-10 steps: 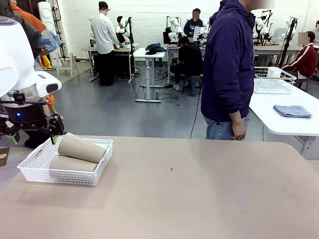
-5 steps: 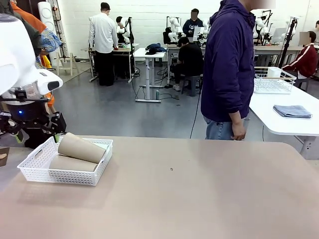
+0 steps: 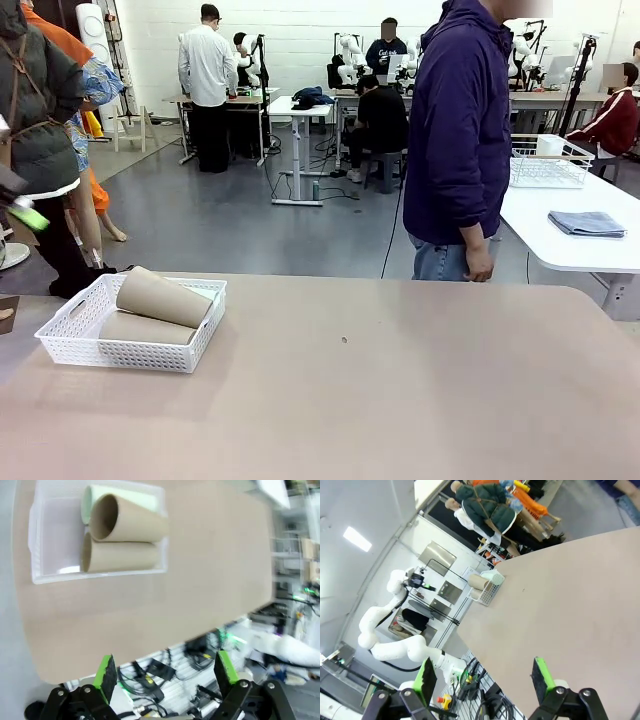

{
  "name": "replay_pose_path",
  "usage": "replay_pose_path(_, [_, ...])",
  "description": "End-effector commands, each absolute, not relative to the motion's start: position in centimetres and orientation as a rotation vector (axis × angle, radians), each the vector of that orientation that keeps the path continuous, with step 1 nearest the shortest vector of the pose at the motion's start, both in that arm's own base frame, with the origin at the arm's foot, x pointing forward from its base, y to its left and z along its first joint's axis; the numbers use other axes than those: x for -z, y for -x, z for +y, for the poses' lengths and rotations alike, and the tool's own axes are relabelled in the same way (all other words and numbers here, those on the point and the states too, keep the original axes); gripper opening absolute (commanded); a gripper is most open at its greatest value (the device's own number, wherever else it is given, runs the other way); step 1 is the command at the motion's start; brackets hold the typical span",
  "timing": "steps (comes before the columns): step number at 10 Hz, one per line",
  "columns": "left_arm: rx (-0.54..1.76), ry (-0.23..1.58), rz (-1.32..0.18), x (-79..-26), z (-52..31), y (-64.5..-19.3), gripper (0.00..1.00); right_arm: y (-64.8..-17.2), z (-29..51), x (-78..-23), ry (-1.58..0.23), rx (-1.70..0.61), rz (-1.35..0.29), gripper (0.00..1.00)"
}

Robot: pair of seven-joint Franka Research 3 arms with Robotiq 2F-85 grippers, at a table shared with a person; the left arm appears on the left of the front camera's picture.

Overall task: Clean and organize the cups into the basket.
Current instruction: Move the Organizing basket back to the left side of the table.

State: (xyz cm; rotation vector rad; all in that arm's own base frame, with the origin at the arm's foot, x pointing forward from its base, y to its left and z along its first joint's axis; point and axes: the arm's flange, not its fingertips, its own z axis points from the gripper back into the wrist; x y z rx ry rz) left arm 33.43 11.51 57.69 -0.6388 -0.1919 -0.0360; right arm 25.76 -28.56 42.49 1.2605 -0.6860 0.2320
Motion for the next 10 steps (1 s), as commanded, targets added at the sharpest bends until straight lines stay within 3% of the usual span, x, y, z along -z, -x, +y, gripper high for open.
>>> replay_pose_path(1, [0.131, 0.955, -0.017, -58.6, 17.9, -35.4, 1.0, -25.5, -28.4, -42.4, -1.249, -0.233, -0.682, 1.0])
replay_pose_path(3, [0.145, 1.149, -0.035, -56.8, 24.2, -35.3, 1.0, -25.5, -28.4, -42.4, -1.249, -0.233, -0.682, 1.0])
replay_pose_path(6, [-0.038, 1.247, -0.127, -53.2, 29.8, -34.5, 1.0, -25.5, -28.4, -42.4, -1.249, -0.233, -0.682, 1.0])
replay_pose_path(10, [-0.106, 1.356, -0.152, -50.2, 33.3, -31.6, 1.0, -25.5, -28.4, -42.4, -1.249, -0.233, -0.682, 1.0])
